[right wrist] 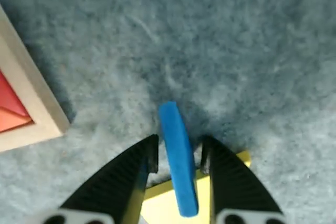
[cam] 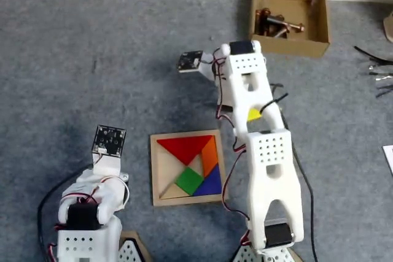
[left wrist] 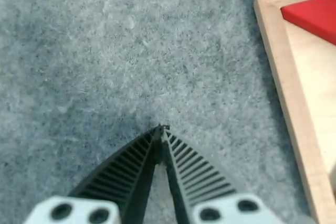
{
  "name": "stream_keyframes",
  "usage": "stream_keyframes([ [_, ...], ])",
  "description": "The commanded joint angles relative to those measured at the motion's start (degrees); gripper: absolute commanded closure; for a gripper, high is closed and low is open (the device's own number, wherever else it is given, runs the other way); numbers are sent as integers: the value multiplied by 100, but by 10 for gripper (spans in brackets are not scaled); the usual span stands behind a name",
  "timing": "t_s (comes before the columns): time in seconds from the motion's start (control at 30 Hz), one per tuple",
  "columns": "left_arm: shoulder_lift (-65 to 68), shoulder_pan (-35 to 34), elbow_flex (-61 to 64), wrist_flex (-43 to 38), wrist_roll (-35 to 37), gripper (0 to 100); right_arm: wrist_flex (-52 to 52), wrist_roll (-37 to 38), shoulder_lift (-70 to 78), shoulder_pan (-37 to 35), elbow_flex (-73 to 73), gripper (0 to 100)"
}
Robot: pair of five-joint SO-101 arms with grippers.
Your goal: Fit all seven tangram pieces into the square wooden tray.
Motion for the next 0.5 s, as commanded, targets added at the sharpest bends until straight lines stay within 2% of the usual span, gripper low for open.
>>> stream_keyframes([
  [0.0, -31, -92, 110, 18, 53, 995, 215, 26, 48, 154, -681, 848],
  [0.2, -31, -92, 110, 18, 53, 995, 523, 18, 119, 145, -1218, 930],
  [0.47, -31, -92, 110, 18, 53, 995, 567, -519, 66, 119, -1253, 934],
])
